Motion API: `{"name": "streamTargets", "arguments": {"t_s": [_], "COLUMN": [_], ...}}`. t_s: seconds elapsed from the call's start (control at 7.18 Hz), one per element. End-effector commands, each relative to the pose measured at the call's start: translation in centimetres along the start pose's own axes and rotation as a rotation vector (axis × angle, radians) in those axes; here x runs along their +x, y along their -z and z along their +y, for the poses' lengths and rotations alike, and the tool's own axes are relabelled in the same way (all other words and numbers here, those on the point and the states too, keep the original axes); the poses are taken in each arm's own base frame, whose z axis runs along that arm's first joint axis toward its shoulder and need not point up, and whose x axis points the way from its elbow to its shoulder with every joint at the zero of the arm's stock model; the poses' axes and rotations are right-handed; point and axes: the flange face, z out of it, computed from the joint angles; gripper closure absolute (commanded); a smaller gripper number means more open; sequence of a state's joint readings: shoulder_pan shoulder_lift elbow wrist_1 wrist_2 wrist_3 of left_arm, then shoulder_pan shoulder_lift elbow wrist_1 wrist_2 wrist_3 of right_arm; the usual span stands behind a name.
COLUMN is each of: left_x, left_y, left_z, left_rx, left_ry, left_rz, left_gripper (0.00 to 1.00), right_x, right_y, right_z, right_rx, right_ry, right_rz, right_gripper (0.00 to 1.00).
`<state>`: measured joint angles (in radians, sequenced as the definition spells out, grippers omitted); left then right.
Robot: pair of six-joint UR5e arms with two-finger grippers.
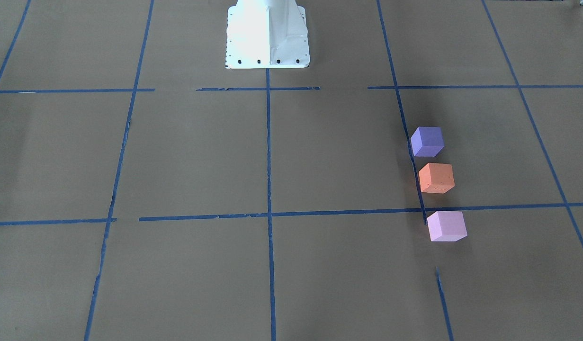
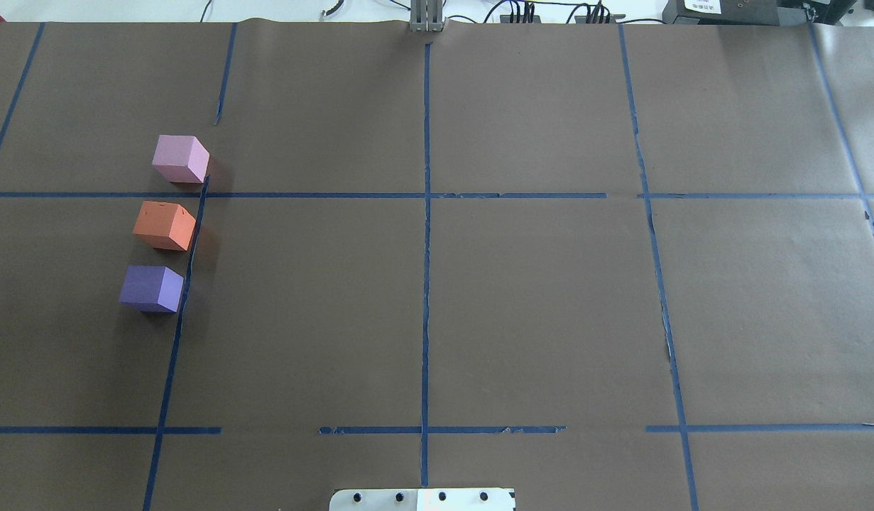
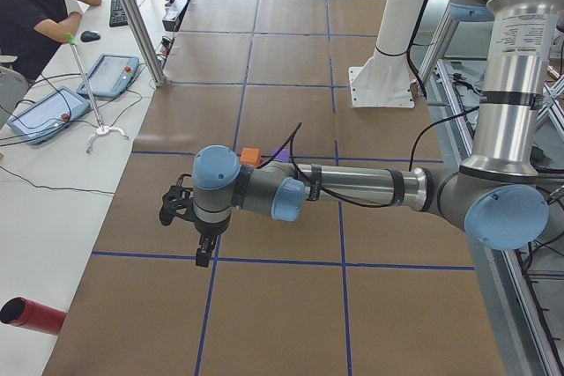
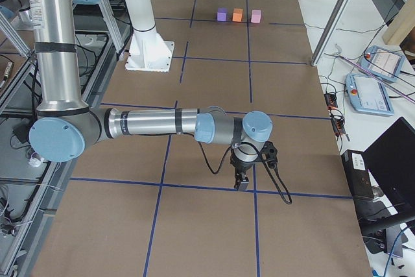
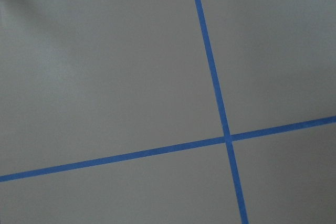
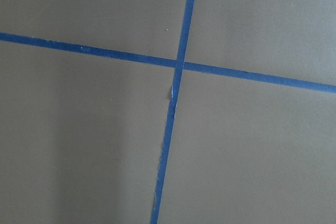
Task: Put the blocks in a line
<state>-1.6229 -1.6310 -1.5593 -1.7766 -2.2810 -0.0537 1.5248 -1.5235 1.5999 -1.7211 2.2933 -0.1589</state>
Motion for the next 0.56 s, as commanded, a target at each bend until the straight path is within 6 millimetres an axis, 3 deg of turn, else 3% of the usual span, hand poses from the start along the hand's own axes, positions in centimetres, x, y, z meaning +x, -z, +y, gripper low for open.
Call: {"name": "streamTargets", "arguments": {"t_s": [0.0, 0.42], "left_x": [-0.3, -1.6], "left_y": [-0.3, -1.7], "left_z": [0.3, 1.1], "left_rx": [-0.005, -0.038], "left_ry": [0.009, 0.037], "left_rz": [-0.005, -0.004], "left_gripper": [0.00, 0.00], "right_x": [0.0, 0.0], "right_y": [0.0, 0.0], "right_z": [0.1, 0.0], "right_rx": [-0.001, 0.000], "right_ry": [0.000, 0.001], "right_rz": [0.000, 0.000], "right_gripper": [0.00, 0.00]}}
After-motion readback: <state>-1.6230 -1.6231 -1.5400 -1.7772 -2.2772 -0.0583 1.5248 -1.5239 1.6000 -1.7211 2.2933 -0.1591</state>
